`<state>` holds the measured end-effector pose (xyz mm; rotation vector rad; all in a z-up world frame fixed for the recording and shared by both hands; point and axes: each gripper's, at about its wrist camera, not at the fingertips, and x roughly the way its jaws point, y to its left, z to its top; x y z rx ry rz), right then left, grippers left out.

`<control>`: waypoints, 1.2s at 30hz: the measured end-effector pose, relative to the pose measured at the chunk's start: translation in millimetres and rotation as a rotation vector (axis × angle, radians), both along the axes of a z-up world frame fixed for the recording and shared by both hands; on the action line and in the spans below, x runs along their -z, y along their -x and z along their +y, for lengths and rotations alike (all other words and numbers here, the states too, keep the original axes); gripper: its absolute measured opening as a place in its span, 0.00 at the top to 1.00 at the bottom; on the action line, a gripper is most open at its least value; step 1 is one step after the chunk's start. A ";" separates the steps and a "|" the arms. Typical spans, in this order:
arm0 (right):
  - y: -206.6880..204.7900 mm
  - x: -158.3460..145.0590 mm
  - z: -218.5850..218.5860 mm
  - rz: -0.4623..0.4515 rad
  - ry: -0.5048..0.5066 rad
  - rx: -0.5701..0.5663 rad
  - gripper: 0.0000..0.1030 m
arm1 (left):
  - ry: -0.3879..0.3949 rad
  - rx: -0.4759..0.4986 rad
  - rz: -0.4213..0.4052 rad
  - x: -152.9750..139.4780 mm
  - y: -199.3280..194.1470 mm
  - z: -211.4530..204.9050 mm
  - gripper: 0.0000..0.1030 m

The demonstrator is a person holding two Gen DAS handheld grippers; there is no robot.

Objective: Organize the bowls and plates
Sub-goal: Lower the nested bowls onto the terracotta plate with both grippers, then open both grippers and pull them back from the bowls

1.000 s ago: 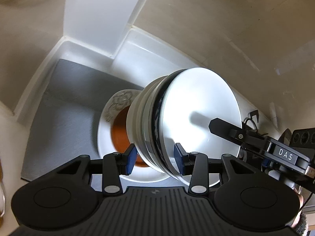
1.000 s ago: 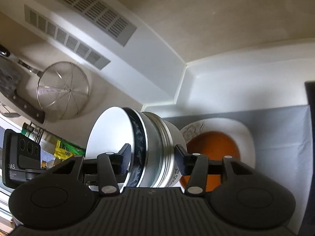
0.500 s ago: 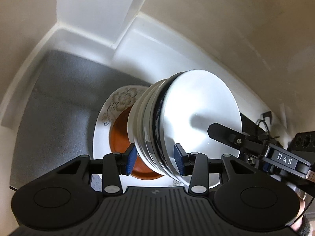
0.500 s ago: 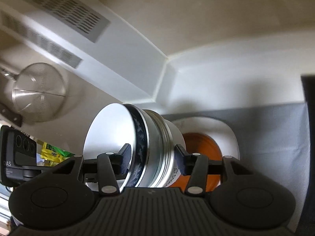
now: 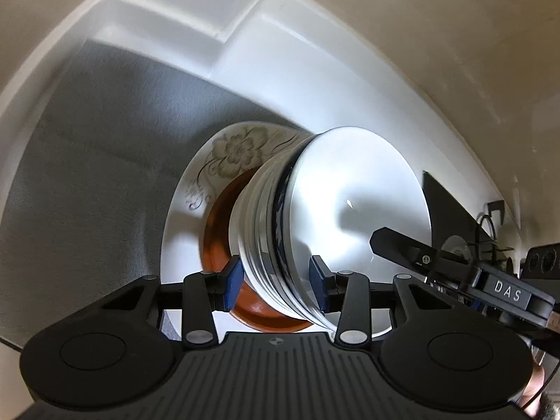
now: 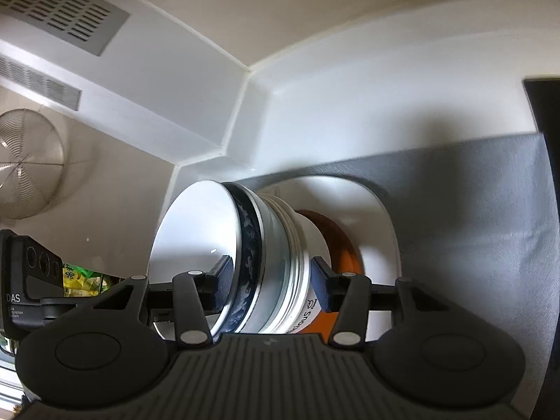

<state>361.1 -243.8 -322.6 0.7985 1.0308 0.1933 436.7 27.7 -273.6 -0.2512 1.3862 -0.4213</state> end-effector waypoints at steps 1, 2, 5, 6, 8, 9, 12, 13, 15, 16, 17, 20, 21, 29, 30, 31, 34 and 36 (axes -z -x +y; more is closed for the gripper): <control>-0.8 2.6 0.5 0.008 0.003 -0.001 0.47 | -0.005 0.003 -0.002 2.6 1.2 0.0 0.58; -1.1 4.4 1.4 0.012 0.009 -0.003 0.47 | -0.008 0.004 -0.005 5.0 2.2 -0.4 0.58; 0.0 8.8 2.4 0.010 0.013 -0.006 0.47 | -0.013 0.007 -0.018 11.7 4.9 -1.9 0.57; 0.8 8.9 1.7 0.005 0.010 -0.007 0.47 | -0.016 0.014 -0.026 10.8 4.5 -2.9 0.57; 1.6 10.4 0.7 0.003 0.003 -0.007 0.47 | -0.020 0.021 -0.029 11.4 4.0 -4.0 0.57; 2.7 10.4 0.3 -0.001 0.006 -0.010 0.47 | -0.023 0.025 -0.033 11.4 4.0 -4.6 0.57; 4.5 12.7 -2.8 -0.007 -0.006 -0.012 0.45 | -0.033 0.028 -0.053 10.6 6.8 -7.4 0.57; 4.7 13.7 -4.4 -0.008 -0.022 -0.006 0.44 | -0.032 0.017 -0.059 8.8 8.5 -7.8 0.57; 8.0 12.6 -7.5 0.007 -0.005 0.015 0.21 | -0.074 -0.005 -0.098 2.1 13.8 -7.7 0.52; 12.5 8.4 -9.5 -0.002 0.021 0.037 0.17 | -0.109 -0.020 -0.126 -3.9 18.0 -7.6 0.44; 17.8 3.1 -10.6 -0.022 0.034 0.045 0.16 | -0.143 -0.035 -0.162 -11.4 24.0 -6.9 0.37; 41.9 -27.5 -11.6 -0.069 0.114 0.064 0.16 | -0.208 -0.068 -0.287 -36.5 50.7 -1.4 0.30; 53.2 -41.7 -11.1 -0.077 0.150 0.085 0.14 | -0.209 -0.080 -0.308 -45.9 61.2 1.0 0.30; 154.8 -154.5 56.7 -0.069 0.460 0.107 0.00 | -0.140 -0.046 -0.411 -161.8 170.7 -2.6 0.12; 163.8 -166.4 69.5 -0.057 0.494 0.095 0.00 | -0.135 -0.042 -0.436 -176.1 188.2 -2.3 0.08; 174.8 -179.2 84.6 -0.052 0.535 0.086 0.00 | -0.132 -0.035 -0.470 -191.1 205.8 -1.8 0.05; 211.8 -217.2 121.7 -0.038 0.610 0.094 0.00 | -0.165 -0.013 -0.552 -223.4 252.3 -2.3 0.03; 237.8 -239.5 141.7 -0.067 0.623 0.113 0.00 | -0.202 0.034 -0.578 -236.6 279.2 -2.8 0.03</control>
